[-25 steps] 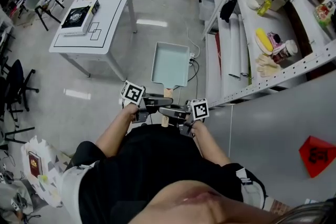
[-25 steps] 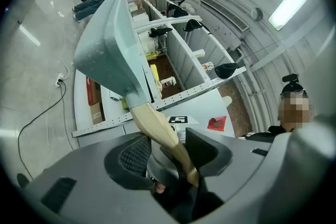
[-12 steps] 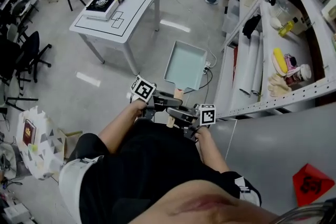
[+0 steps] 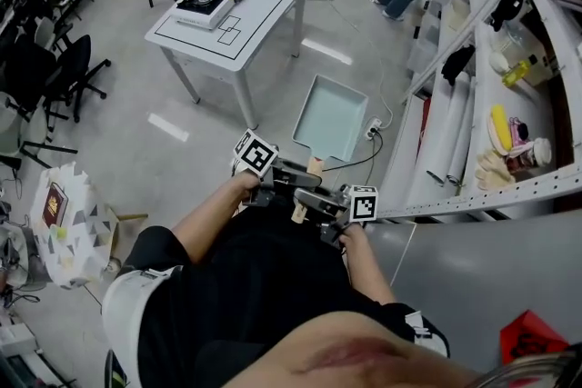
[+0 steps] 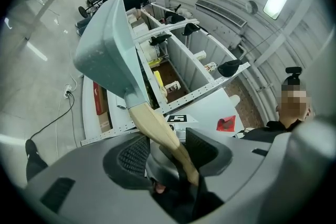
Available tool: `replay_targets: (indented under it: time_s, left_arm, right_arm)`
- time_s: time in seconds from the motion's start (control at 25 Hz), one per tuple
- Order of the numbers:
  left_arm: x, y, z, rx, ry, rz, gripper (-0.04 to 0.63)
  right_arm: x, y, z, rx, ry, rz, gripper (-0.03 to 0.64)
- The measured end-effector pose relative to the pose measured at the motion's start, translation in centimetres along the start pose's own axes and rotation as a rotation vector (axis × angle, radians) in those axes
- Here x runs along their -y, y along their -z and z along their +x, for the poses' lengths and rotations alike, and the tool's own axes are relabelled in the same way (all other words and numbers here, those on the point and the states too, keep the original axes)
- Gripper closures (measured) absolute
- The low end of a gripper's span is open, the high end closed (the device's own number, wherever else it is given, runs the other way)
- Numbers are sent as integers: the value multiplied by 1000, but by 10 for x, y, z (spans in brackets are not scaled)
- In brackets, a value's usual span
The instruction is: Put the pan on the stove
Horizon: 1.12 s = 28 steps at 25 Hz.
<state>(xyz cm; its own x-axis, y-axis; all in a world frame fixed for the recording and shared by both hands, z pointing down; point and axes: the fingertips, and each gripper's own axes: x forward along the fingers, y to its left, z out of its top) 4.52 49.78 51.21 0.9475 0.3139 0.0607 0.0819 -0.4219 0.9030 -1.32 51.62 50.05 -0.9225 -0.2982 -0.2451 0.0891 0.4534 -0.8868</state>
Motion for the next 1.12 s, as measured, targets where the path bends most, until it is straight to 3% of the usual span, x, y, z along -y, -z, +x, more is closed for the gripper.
replay_targets:
  time_s: [0.2,0.48,1.12]
  left_arm:
    - [-10,-13,-1,12,8,6,377]
    - [-33,-62,-2,14,12,15,374]
    - [-97,-263,-21,-3,46,40,373]
  right_arm:
    - [11,-12,0,-3,7,3,453]
    - [32,-62,2,-25,5,-10,453]
    - [98,-264,25,-19,37,-30,453]
